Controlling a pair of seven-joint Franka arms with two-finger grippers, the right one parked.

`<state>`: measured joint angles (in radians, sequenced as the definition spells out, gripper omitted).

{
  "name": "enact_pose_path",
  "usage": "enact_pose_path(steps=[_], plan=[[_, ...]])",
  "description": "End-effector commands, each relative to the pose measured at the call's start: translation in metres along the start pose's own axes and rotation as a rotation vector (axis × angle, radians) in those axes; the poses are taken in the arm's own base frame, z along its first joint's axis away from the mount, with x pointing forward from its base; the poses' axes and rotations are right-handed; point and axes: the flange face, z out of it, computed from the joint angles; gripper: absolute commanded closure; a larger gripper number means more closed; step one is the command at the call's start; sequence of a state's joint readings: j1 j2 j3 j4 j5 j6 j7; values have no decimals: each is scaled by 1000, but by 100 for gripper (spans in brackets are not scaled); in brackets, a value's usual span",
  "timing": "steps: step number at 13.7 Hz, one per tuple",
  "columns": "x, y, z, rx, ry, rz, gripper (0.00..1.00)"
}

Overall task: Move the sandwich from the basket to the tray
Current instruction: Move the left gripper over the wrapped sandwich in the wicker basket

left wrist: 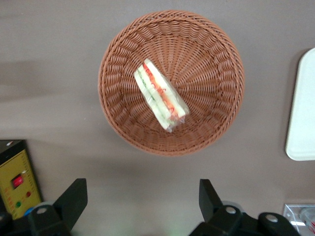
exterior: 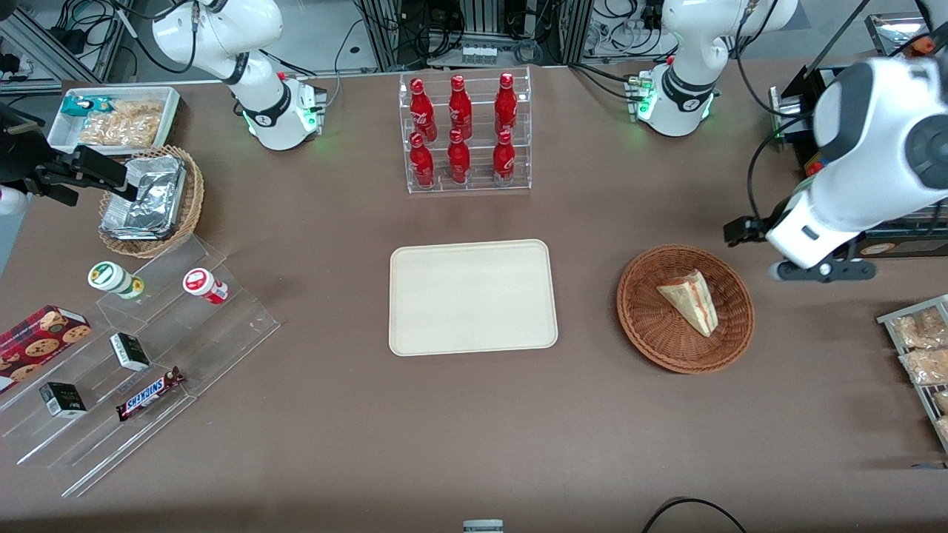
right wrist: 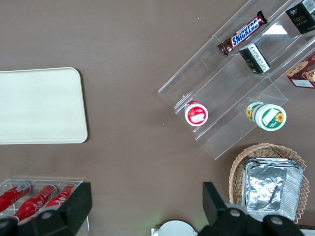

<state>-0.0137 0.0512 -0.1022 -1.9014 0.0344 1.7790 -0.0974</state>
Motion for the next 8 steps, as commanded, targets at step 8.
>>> enact_pose_path(steps=[8], plan=[[-3,9,124,-34,122,-241,0]])
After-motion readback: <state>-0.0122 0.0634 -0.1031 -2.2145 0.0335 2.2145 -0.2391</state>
